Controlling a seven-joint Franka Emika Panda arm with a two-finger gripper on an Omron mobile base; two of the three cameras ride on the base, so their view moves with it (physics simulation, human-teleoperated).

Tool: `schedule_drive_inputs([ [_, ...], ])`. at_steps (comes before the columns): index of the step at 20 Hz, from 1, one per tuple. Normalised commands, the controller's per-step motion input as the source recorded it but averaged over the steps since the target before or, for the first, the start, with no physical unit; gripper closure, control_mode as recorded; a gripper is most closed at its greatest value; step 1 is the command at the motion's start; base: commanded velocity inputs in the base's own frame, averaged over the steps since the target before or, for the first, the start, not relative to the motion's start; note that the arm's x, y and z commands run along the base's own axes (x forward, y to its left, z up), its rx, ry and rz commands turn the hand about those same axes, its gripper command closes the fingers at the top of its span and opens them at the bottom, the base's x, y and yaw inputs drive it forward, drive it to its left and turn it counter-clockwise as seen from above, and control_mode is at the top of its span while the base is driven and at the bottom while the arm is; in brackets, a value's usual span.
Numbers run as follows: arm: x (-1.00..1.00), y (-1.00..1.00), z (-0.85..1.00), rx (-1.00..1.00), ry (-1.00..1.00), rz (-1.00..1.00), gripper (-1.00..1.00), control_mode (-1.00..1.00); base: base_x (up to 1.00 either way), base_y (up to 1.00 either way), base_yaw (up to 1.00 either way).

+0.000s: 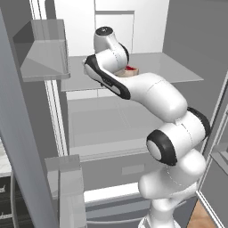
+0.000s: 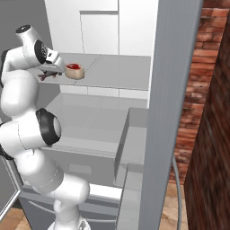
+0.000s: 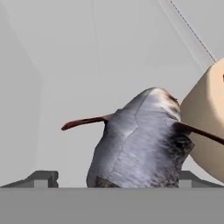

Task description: Gather the sweet potato and corn from the fridge and place them on a tray on the dining counter. Then gather the fish and steak from the fridge and place them on the other tray.

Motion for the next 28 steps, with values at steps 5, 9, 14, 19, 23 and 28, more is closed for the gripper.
schedule_drive_inputs([
  [5, -0.01, 0.0, -0.32, 0.01, -0.02, 0.0, 1.0, -1.0, 0.0, 0.0, 0.0],
  [9, -0.47, 0.0, -0.15, 0.02, -0.07, -0.04, 1.0, -1.0, 0.0, 0.0, 0.0],
  [14, -0.64, -0.02, -0.16, 0.02, -0.24, -0.01, 1.0, -1.0, 0.0, 0.0, 0.0],
  [19, -0.54, -0.36, -0.02, 0.08, -0.21, 0.02, 1.0, -1.0, 0.0, 0.0, 0.0],
  [23, -0.57, -0.49, 0.13, 0.12, -0.1, 0.07, 1.0, -1.0, 0.0, 0.0, 0.0],
  [28, -0.58, -0.38, 0.12, 0.05, 0.0, 0.12, 1.0, -1.0, 0.0, 0.0, 0.0],
])
